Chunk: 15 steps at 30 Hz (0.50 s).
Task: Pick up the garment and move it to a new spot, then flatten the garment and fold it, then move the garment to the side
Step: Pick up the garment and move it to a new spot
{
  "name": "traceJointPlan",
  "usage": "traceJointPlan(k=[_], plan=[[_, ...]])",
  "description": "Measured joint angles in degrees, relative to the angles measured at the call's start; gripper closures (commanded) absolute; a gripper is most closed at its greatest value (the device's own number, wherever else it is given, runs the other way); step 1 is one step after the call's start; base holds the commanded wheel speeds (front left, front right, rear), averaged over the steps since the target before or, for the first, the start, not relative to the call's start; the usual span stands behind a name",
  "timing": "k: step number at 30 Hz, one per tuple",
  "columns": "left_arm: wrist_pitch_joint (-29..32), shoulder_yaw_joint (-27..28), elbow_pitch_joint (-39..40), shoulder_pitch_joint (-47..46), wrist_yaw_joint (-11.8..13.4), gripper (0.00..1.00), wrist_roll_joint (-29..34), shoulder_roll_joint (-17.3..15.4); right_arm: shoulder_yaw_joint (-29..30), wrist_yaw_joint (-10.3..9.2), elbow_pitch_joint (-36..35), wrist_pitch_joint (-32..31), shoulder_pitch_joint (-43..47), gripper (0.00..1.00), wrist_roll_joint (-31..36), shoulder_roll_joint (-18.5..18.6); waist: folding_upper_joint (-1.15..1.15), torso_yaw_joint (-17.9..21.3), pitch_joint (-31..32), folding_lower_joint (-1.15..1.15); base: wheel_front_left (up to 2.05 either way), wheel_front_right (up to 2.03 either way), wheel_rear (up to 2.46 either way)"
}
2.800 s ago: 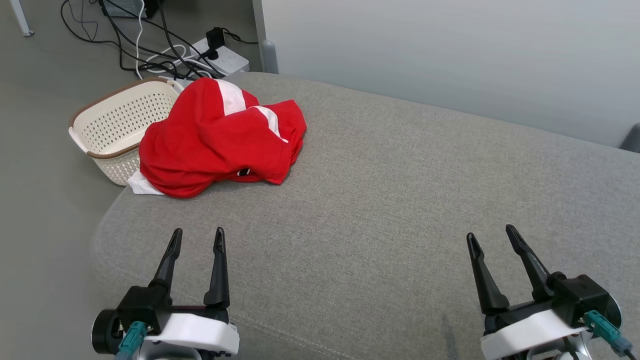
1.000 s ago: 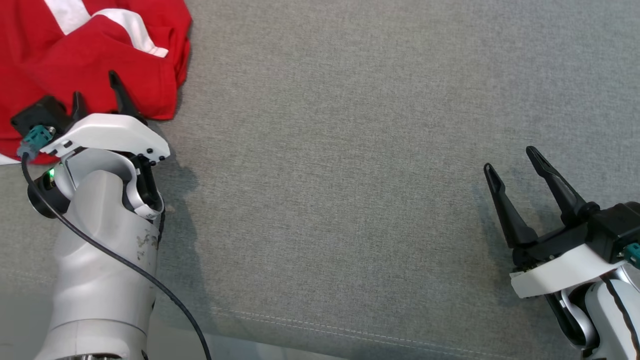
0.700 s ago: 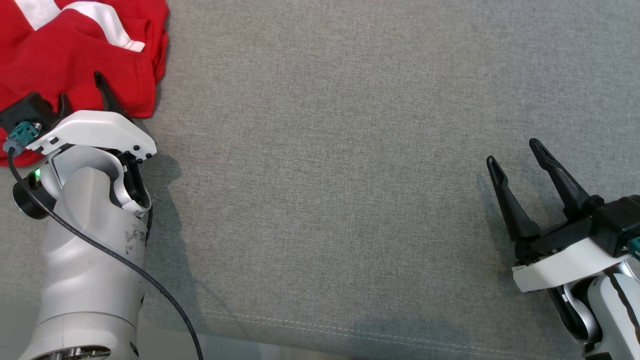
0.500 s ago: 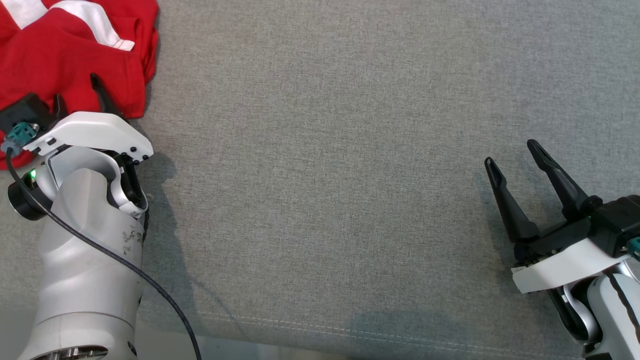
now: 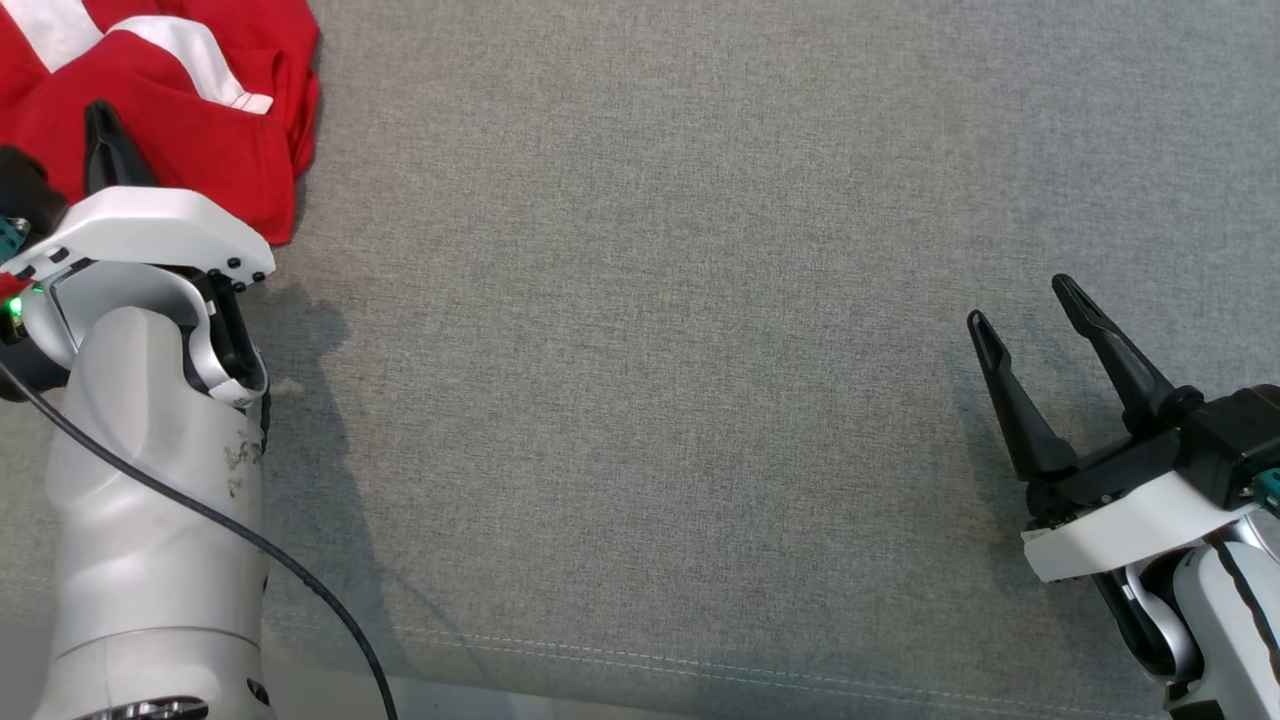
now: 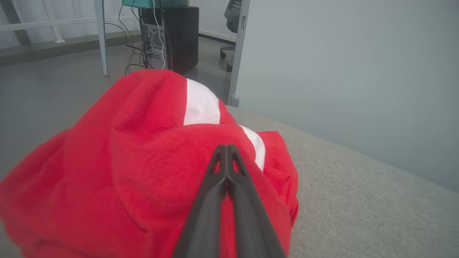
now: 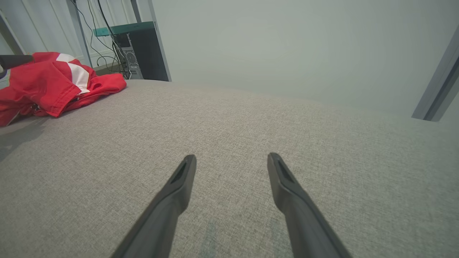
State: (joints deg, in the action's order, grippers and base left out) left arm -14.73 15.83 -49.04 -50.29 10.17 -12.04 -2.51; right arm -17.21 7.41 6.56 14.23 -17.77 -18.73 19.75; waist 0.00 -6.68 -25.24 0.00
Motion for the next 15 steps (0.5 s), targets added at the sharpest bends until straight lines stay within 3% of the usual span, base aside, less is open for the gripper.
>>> traceJointPlan(k=[15], plan=[[-0.01,0.22,19.04,9.48,-2.12,1.00,6.02,1.47,0.22,0.00,0.76,0.00,0.19,0.00,-0.40,-2.68,0.00,0.08,4.30,0.00,0.00,0.00,0.00]])
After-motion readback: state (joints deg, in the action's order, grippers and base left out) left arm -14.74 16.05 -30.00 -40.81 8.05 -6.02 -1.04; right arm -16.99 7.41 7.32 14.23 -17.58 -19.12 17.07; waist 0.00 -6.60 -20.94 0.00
